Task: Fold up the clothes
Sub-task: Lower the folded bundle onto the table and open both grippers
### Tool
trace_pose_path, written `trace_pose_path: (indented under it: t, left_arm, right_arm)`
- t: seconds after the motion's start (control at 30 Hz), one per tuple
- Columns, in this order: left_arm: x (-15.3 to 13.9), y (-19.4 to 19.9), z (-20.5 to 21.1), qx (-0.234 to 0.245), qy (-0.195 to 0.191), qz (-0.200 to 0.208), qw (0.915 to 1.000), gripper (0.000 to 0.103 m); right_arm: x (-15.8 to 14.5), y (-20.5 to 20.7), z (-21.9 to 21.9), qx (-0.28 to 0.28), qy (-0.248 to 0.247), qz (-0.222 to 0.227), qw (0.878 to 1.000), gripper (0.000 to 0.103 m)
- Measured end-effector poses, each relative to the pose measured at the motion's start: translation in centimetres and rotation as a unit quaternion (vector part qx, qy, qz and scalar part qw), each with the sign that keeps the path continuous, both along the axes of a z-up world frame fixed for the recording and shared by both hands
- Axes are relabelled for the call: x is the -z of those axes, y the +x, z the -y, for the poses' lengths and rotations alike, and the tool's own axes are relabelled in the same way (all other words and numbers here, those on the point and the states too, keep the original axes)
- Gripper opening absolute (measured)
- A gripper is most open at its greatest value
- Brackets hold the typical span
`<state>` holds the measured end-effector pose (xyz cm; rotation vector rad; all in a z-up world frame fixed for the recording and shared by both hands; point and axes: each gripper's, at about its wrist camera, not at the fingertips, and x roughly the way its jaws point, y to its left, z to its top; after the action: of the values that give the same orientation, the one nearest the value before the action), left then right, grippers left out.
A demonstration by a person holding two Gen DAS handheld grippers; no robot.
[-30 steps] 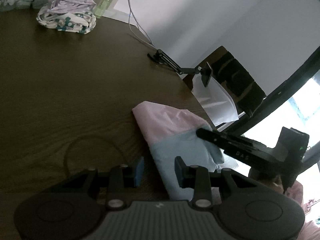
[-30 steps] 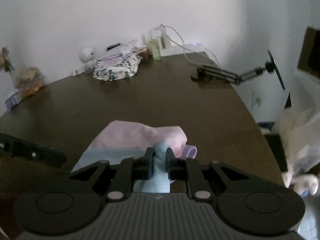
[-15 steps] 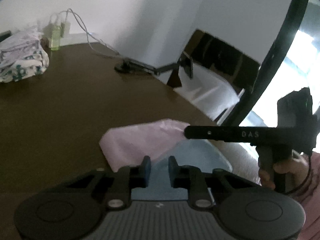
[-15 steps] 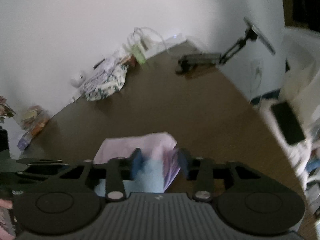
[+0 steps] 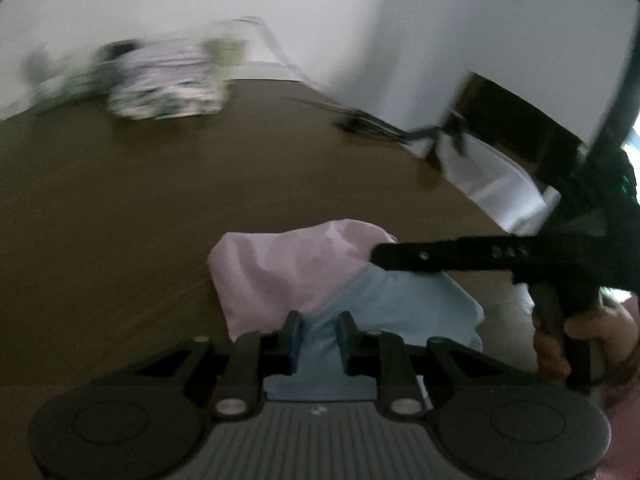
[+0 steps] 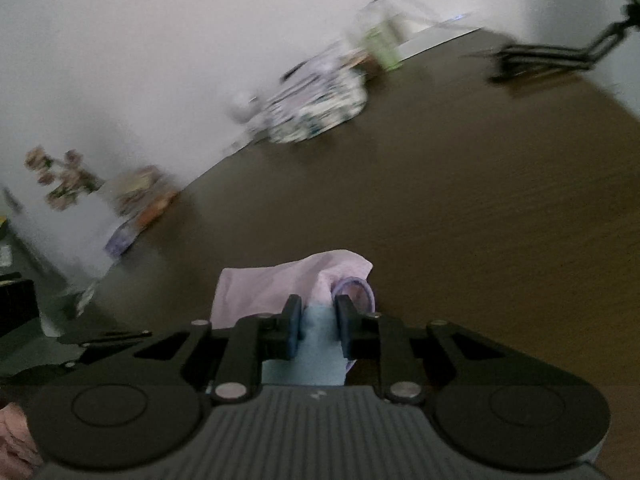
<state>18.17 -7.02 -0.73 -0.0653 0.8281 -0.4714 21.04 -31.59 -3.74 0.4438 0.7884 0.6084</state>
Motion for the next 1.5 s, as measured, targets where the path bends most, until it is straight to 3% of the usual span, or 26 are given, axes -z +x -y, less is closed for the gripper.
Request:
trace_pose_path:
  t: [0.17,0.3,0.43,0.57,0.63,0.67,0.83,0.97,1.1,1.17,1.23,1.27,1.4,1.5]
  left_arm:
    - [-0.1,-2.1,-4.0,-0.06,0.004,0.004,0.9982,0.019]
    - [-0.6,-2.5,-5.5,-0.063,-0.018,0.014,0.9978,0.02]
    - [-2.2,-2.7,-6.1,-0.05,-0.05,0.043,0.9966,0.052]
    - [-3.5,-1.2,-6.0,-0.047,-0.041,0.075,0.9952,0.046]
    - [-3.0,0.3,-5.8,-0.041,-0.029,0.061,0.9969,0.023]
    - [-2.6,0.9,-5.6,-0.038,-0.024,0.052,0.9977,0.019]
    - [0.1,2.0,-5.0,-0.028,0.003,0.02,0.9994,0.018]
    - [-0.1,1.2,-4.9,-0.029,0.012,0.031,0.999,0.02]
    - [-2.1,-1.9,-5.4,-0.022,-0.017,0.071,0.9971,0.042]
    - [-2.8,-4.1,-5.9,-0.021,-0.033,0.088,0.9954,0.057]
    - [-3.3,-6.1,-6.5,-0.025,-0.046,0.1,0.9936,0.083]
    - [-3.5,-7.1,-6.8,-0.028,-0.051,0.104,0.9929,0.088]
    - [-3.0,-10.5,-8.3,-0.066,-0.062,0.099,0.991,0.102]
    - [-2.2,-12.5,-9.2,-0.085,-0.067,0.092,0.9899,0.103]
  right_arm:
    - [0.3,-1.4,-3.9,-0.025,0.014,0.004,1.0,0.019]
    - [0.1,-1.9,-5.2,-0.018,0.006,0.011,1.0,0.021]
    - [-2.1,-3.8,-4.6,-0.008,-0.002,0.054,0.999,0.037]
    - [-4.6,-7.2,-5.6,-0.03,-0.046,0.114,0.992,0.037]
    - [-5.1,-8.5,-6.6,-0.047,-0.075,0.133,0.987,0.037]
    - [-4.9,-9.0,-7.4,-0.053,-0.093,0.137,0.985,0.037]
    - [-3.4,-9.7,-9.0,-0.052,-0.15,0.132,0.978,0.036]
    - [-2.8,-10.1,-9.9,-0.051,-0.178,0.13,0.974,0.036]
    - [-4.3,-10.9,-8.7,-0.035,-0.147,0.148,0.978,0.046]
    - [-5.5,-11.2,-6.9,-0.011,-0.106,0.159,0.981,0.079]
    - [-6.4,-11.4,-5.2,0.009,-0.069,0.159,0.985,0.096]
    - [-6.6,-11.6,-4.6,0.013,-0.057,0.156,0.986,0.103]
    - [-6.6,-12.6,-3.3,0.022,-0.024,0.137,0.99,0.103]
    - [-5.8,-13.4,-3.7,0.02,-0.024,0.116,0.993,0.103]
